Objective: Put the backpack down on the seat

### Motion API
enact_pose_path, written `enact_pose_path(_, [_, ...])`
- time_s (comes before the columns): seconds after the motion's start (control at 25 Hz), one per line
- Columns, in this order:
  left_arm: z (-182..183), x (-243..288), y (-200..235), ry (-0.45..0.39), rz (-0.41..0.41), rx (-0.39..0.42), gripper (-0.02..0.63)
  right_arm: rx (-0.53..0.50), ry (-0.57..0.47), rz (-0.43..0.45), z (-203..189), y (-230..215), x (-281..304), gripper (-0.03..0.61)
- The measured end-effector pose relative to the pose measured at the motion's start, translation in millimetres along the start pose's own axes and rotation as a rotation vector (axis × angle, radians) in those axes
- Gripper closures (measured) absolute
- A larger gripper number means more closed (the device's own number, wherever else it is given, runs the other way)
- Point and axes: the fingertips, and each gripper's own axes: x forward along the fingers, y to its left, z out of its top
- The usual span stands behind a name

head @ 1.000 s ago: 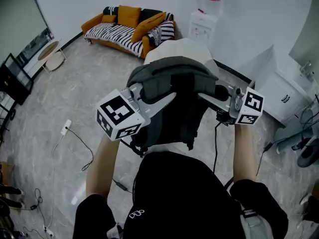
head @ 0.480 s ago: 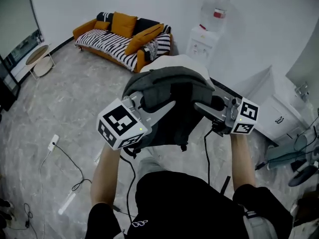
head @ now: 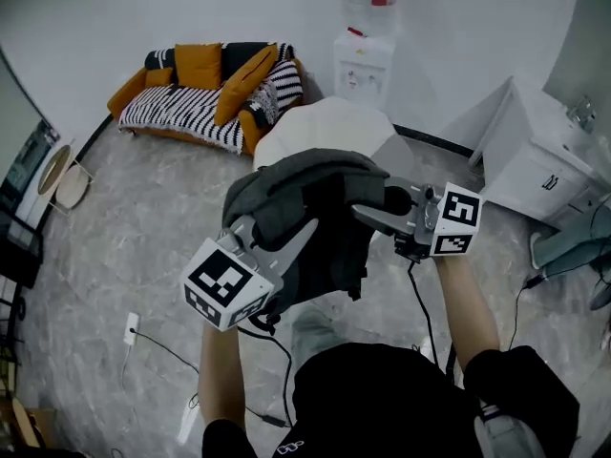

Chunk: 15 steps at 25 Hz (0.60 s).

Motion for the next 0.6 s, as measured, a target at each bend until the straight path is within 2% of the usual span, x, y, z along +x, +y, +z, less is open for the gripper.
enact_pose_path(0.16, [-11.5, 19.8, 27.5, 0.033, -0.055, -0.01, 0.581, 0.042, -0.05, -0.019, -11.8, -30.6, 2.5, 0.523])
enact_pose_path(0.44, [-36.9, 62.8, 106.6, 0.08, -0.109, -0.156, 0.581, 0.141, -0.176, -0.066, -25.9, -117.8, 24.7, 0.518])
enact_pose_path(0.6, [-50.6, 84.9, 153.4, 0.09, -0.172, -0.181, 0.581, 0.163, -0.148, -0.11, -35.2, -165.5, 37.6, 0.518])
